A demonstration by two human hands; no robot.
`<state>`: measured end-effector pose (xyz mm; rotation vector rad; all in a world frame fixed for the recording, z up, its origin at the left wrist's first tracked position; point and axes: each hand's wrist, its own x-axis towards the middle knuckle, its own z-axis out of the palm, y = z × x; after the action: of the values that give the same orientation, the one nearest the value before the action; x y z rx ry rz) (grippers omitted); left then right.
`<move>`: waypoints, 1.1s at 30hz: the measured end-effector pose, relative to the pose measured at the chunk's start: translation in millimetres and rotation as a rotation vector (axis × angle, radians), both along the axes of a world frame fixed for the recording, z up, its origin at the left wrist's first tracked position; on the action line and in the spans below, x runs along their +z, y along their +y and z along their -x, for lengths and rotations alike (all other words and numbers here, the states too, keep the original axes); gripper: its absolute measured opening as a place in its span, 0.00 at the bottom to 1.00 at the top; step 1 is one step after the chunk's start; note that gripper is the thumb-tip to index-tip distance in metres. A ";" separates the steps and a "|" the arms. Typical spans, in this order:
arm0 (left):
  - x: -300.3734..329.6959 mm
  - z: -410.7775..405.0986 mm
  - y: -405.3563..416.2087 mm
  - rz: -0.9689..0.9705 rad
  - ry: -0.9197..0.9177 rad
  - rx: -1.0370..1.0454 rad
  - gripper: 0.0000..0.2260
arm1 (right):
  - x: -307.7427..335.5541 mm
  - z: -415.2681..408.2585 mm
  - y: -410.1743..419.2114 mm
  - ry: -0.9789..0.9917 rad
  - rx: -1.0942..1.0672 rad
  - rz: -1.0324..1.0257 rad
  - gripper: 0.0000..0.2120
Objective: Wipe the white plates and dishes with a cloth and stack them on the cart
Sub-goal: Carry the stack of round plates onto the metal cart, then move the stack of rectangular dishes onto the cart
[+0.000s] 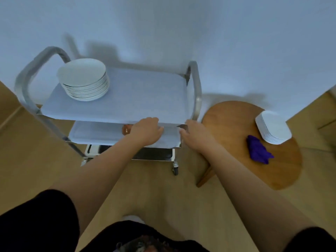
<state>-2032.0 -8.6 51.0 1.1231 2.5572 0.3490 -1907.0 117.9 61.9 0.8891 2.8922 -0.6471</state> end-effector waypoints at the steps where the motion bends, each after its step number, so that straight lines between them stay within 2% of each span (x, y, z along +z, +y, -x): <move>1: 0.1 -20.8 17.2 -0.005 0.005 -0.021 0.20 | 0.6 -22.8 13.0 -0.005 -0.015 -0.010 0.15; 6: -9.1 -135.6 109.9 -0.049 -0.077 -0.152 0.19 | 1.2 -142.4 84.2 -0.043 -0.129 -0.024 0.21; 14: -15.8 -250.4 238.1 0.044 -0.105 -0.355 0.21 | -12.7 -274.8 187.7 -0.022 -0.408 -0.009 0.15; 19: -25.2 -269.6 308.5 0.060 -0.093 -0.436 0.19 | -32.5 -297.5 237.3 -0.072 -0.457 0.011 0.22; 24: -45.0 -266.0 389.4 0.084 -0.144 -0.448 0.14 | -49.3 -297.4 305.1 -0.110 -0.524 0.054 0.23; 28: -56.4 -266.6 437.4 0.101 -0.325 -0.352 0.09 | -52.7 -290.7 357.0 -0.121 -0.562 0.096 0.22; 33: -72.3 -271.2 474.9 0.086 -0.563 -0.242 0.13 | -67.7 -275.3 403.6 -0.097 -0.574 0.185 0.18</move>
<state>-1760.8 466.4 -21.3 1.0982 1.9095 0.4186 -1631.6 521.5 -5.7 1.6781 2.4291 -0.8536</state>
